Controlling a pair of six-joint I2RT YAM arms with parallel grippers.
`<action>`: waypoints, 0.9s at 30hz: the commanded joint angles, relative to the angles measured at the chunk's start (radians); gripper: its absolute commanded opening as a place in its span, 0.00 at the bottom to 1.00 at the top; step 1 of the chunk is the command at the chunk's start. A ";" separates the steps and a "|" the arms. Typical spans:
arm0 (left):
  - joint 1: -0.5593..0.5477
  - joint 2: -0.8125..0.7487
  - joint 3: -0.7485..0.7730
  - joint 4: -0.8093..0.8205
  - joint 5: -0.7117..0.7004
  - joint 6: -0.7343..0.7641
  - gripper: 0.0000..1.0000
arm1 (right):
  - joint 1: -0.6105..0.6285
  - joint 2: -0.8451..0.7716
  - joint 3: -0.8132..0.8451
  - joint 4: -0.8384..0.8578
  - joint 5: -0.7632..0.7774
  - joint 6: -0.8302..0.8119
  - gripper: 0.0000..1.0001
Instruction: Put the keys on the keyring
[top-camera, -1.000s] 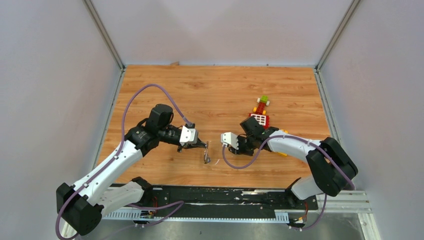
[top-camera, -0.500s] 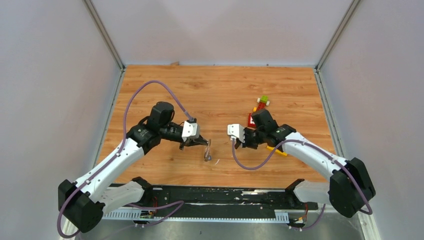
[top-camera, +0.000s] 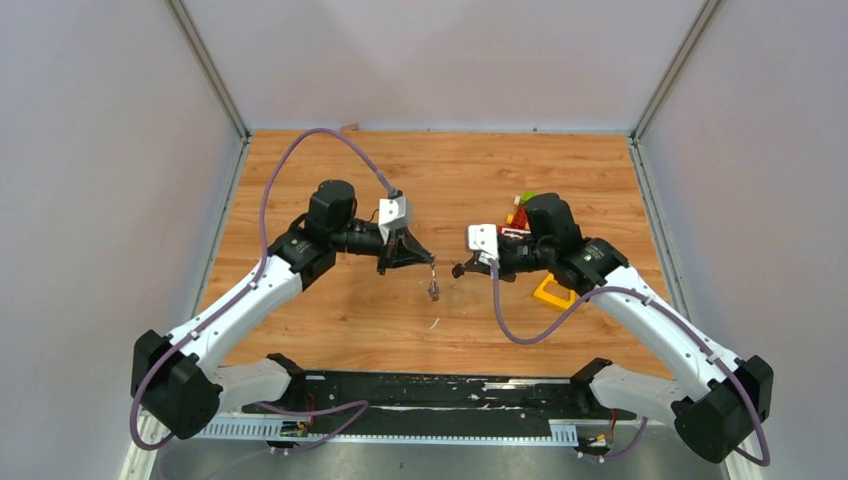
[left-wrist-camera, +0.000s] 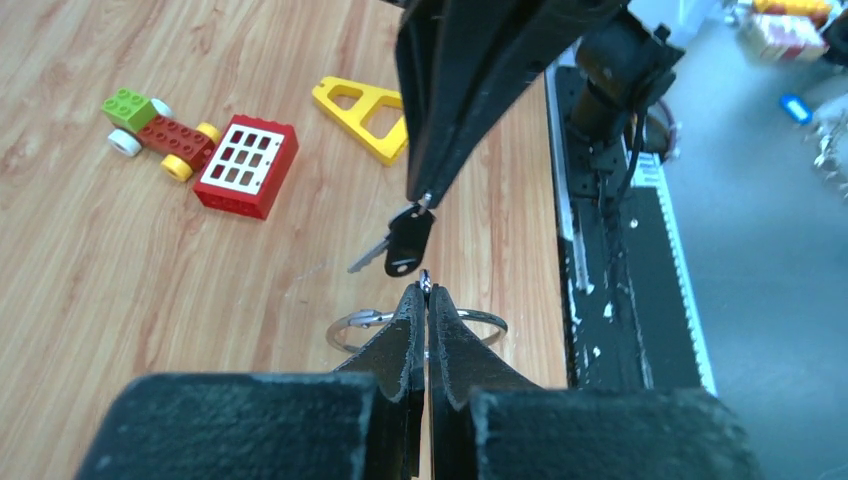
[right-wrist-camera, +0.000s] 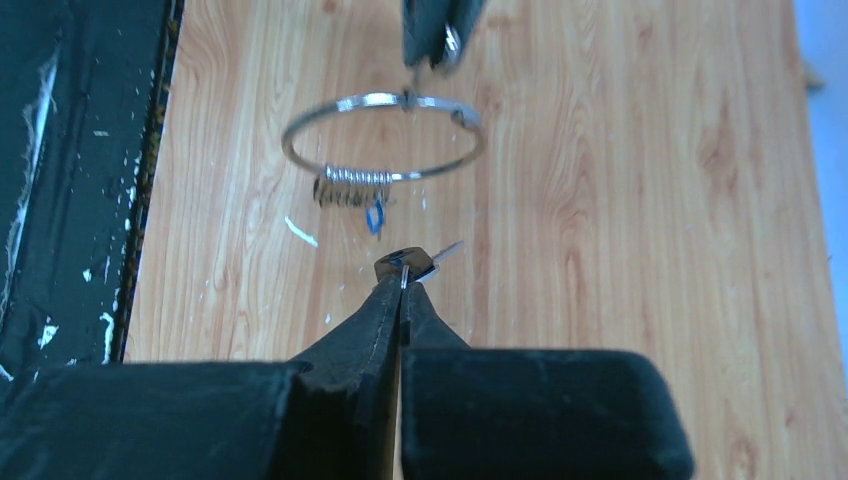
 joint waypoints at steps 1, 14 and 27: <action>-0.004 0.040 0.090 0.101 -0.005 -0.236 0.00 | 0.008 -0.036 0.067 0.033 -0.083 0.035 0.00; -0.036 0.115 0.165 0.039 -0.029 -0.488 0.00 | 0.265 -0.145 -0.010 0.202 0.421 -0.083 0.00; -0.045 0.115 0.153 0.069 -0.005 -0.525 0.00 | 0.355 -0.171 -0.075 0.277 0.546 -0.130 0.00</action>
